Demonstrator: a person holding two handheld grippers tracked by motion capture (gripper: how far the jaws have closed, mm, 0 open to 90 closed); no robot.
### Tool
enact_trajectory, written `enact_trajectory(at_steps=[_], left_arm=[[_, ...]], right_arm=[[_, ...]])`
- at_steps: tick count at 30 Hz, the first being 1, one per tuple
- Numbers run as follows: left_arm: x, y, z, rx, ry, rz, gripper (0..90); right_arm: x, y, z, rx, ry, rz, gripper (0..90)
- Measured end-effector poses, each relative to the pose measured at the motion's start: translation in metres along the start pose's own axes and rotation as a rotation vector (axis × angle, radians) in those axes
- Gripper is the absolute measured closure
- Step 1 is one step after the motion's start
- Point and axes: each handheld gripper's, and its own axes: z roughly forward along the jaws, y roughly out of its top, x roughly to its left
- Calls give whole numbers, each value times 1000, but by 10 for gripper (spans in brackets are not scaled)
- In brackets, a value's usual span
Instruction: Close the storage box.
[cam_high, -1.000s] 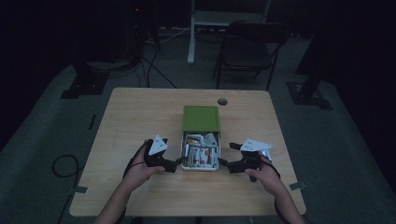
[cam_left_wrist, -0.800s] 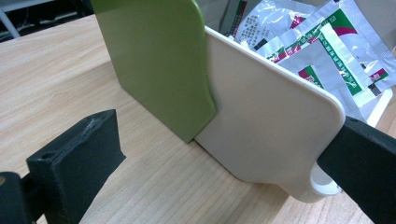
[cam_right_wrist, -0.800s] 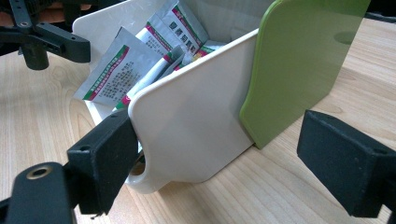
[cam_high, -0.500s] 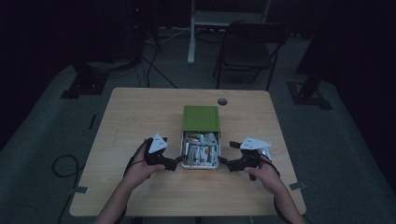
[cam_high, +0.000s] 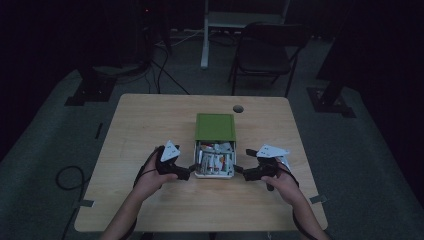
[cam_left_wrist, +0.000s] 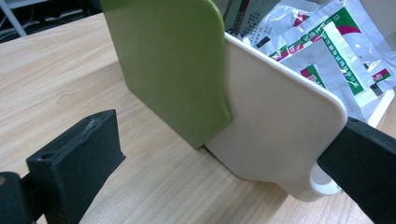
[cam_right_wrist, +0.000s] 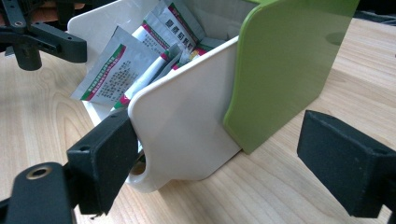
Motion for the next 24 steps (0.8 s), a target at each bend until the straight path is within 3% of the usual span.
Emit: enact_trajectory(at_steps=[24], left_arm=[[7,7,6,-9,19,-11,12]], right_arm=[[-9,5,5,-19,-22,32,124]])
